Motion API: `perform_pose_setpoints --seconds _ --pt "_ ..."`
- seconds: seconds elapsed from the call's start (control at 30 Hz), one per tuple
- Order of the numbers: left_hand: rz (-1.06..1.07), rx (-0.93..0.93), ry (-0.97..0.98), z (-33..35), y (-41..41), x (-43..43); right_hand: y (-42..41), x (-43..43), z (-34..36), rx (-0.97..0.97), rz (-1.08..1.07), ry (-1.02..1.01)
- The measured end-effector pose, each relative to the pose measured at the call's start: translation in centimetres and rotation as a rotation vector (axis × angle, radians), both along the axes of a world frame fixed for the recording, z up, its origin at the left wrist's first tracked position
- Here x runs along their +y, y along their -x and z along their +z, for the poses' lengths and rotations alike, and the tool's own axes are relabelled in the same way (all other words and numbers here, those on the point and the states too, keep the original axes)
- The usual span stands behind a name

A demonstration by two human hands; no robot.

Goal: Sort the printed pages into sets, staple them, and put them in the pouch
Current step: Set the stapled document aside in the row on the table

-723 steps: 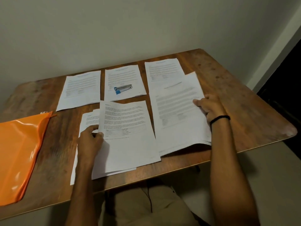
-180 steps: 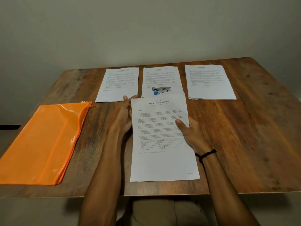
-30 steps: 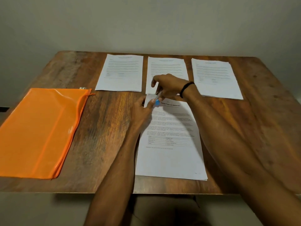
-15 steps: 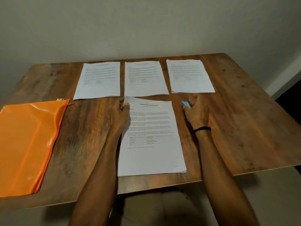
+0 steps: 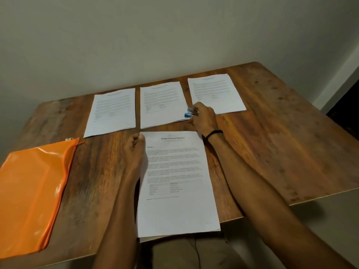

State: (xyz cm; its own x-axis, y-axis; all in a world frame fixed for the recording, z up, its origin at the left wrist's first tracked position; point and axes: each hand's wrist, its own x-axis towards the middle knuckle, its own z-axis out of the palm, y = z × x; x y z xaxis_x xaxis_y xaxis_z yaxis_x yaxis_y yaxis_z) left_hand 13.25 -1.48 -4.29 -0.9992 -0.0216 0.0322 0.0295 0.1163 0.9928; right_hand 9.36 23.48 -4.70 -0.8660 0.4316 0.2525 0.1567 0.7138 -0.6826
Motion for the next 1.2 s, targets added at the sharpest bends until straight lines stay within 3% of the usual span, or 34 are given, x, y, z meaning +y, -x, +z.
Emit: perform_pose_setpoints --seconds 0.2,0.37,0.6,0.7,0.8,0.97,1.07,1.2 --pt "0.017 -0.068 -0.026 -0.5 0.4 0.7 7.6 -2.1 0.9 -0.102 0.273 -0.052" --pt "0.036 -0.112 -0.054 -0.5 0.8 0.9 8.2 -1.8 -1.0 -0.212 0.37 -0.058" --pt "0.025 -0.123 -0.241 2.8 0.2 2.6 1.5 4.0 1.3 0.026 0.13 0.456" --pt "0.061 -0.075 -0.219 4.6 1.8 3.8 -2.7 6.5 2.3 -0.129 0.269 0.964" --pt "0.191 -0.073 -0.238 4.4 5.3 5.1 -6.4 7.9 2.7 -0.281 0.438 1.141" --pt "0.31 -0.062 -0.287 5.0 9.8 8.9 -9.6 11.3 1.3 -0.283 0.501 1.033" --pt "0.259 -0.041 -0.317 5.7 11.3 13.0 -9.7 13.0 1.0 -0.099 0.296 0.863" --pt "0.058 0.014 -0.211 7.4 12.7 20.1 -8.5 16.9 1.4 0.081 -0.105 0.553"
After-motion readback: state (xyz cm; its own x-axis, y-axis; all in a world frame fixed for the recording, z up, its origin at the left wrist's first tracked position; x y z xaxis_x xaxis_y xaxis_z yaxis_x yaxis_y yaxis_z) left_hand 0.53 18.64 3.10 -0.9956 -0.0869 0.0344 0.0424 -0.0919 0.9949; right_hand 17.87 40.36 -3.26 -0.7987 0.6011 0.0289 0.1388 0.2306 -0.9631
